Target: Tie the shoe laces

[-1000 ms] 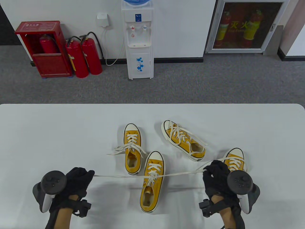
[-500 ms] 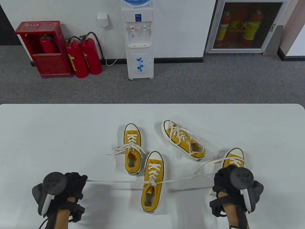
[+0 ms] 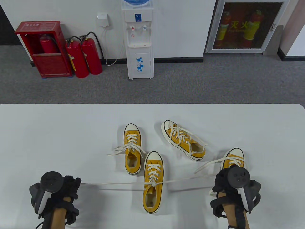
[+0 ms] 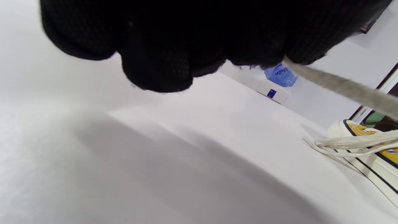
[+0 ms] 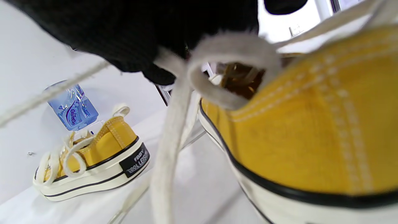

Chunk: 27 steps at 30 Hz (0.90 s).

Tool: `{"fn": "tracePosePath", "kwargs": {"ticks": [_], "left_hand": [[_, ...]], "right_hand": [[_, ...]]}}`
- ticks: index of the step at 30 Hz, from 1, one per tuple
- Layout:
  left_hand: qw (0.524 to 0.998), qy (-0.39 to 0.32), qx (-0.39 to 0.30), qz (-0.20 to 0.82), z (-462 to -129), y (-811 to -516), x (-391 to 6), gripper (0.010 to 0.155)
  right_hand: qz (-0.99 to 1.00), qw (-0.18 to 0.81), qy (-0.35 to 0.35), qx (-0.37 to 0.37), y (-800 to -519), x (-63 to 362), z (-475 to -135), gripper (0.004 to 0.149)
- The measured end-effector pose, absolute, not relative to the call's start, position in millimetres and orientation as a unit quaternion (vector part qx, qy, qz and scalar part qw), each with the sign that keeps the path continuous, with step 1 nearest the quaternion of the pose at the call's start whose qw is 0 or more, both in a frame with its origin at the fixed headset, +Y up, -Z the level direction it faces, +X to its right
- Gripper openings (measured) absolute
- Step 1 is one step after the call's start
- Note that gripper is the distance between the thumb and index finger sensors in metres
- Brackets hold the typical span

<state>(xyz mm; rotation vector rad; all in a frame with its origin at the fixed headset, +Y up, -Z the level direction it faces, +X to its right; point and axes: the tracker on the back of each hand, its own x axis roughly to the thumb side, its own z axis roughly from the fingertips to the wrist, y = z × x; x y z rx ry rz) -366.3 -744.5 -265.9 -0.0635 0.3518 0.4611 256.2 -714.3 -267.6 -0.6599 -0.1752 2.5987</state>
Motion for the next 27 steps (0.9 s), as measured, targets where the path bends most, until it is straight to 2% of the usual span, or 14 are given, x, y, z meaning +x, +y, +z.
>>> {"fn": "tracePosePath", "kwargs": {"ticks": [5, 9, 17, 22, 27], "left_hand": [[0.957, 0.169, -0.022, 0.234, -266, -743, -363, 0.038], [0.958, 0.158, -0.013, 0.24, -266, -740, -359, 0.038], [0.958, 0.129, -0.011, 0.254, -266, -738, -349, 0.038], [0.96, 0.119, -0.004, 0.252, -267, -735, -344, 0.039], [0.961, 0.114, -0.002, 0.252, -267, -736, -343, 0.039]], "right_hand": [[0.948, 0.219, -0.086, -0.214, -712, 248, -267, 0.042], [0.956, 0.204, -0.111, -0.181, -708, 236, -265, 0.05], [0.969, 0.192, -0.147, -0.059, -707, 198, -264, 0.052], [0.976, 0.196, -0.086, 0.03, -720, 166, -270, 0.054], [0.981, 0.178, 0.013, 0.076, -736, 138, -276, 0.069]]}}
